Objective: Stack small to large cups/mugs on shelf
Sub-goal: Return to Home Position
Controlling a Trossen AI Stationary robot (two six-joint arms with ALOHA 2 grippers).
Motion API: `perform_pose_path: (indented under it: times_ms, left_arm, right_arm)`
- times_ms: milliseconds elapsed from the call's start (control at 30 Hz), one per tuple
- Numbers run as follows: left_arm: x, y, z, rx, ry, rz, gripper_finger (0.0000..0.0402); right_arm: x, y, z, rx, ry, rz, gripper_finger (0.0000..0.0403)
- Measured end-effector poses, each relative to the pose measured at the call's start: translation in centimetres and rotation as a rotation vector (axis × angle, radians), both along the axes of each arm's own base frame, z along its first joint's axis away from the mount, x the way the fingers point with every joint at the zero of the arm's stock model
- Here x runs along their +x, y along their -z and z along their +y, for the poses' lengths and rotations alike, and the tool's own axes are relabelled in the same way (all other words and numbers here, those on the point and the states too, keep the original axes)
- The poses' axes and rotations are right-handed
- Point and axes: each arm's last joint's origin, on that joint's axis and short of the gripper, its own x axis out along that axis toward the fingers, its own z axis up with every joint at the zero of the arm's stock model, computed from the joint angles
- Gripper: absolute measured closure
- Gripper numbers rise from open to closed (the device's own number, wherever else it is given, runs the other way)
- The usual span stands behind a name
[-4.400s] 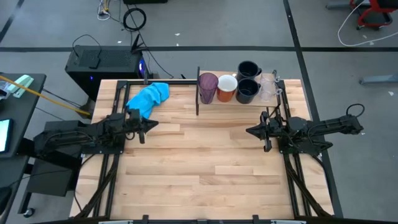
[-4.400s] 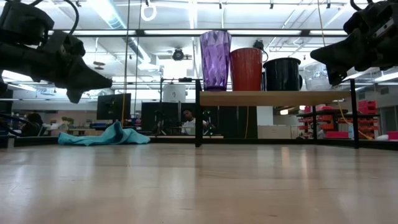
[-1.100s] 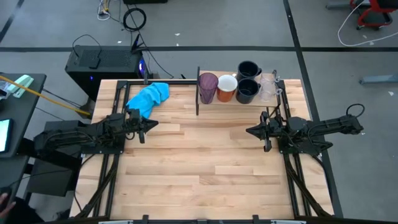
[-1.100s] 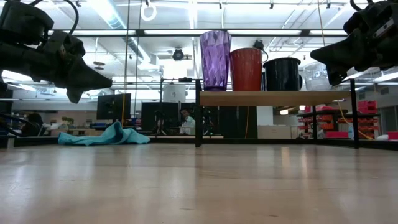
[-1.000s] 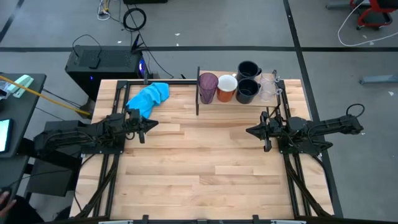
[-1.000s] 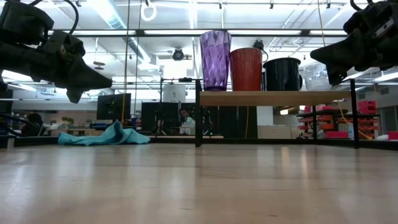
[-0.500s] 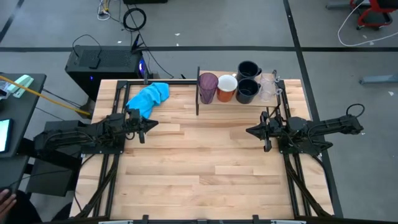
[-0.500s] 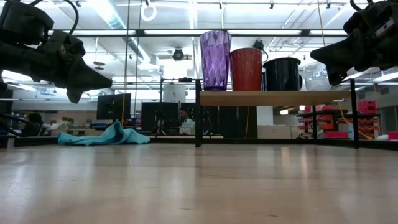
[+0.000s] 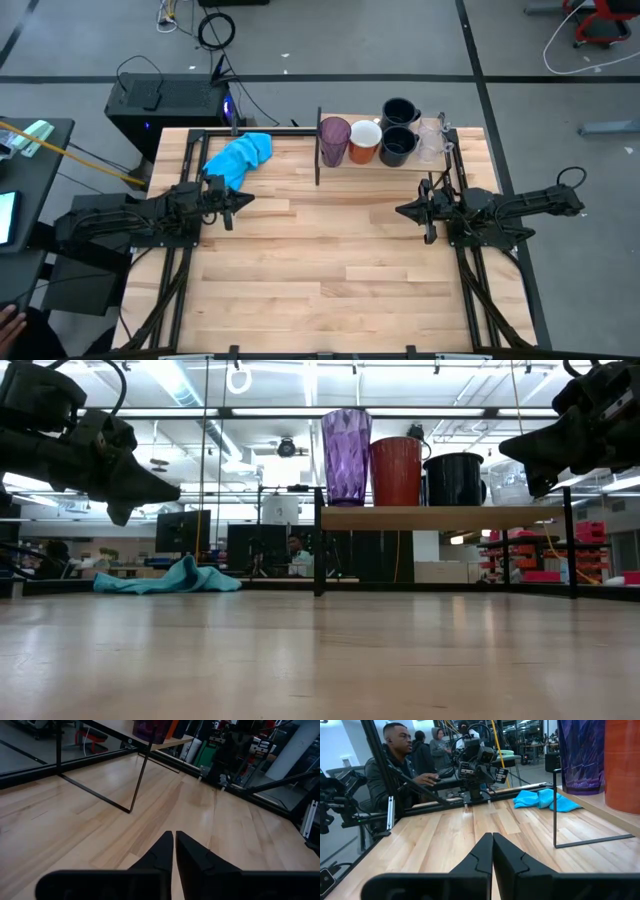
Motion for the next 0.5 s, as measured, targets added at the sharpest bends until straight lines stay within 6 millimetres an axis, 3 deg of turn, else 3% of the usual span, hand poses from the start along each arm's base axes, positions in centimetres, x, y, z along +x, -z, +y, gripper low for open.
perform_pose_path:
  times_ms: [500]
  left_arm:
    - [0.0, 0.0, 0.0, 0.0, 0.0, 0.0, 0.0376]
  right_arm:
    - [0.0, 0.0, 0.0, 0.0, 0.0, 0.0, 0.0387]
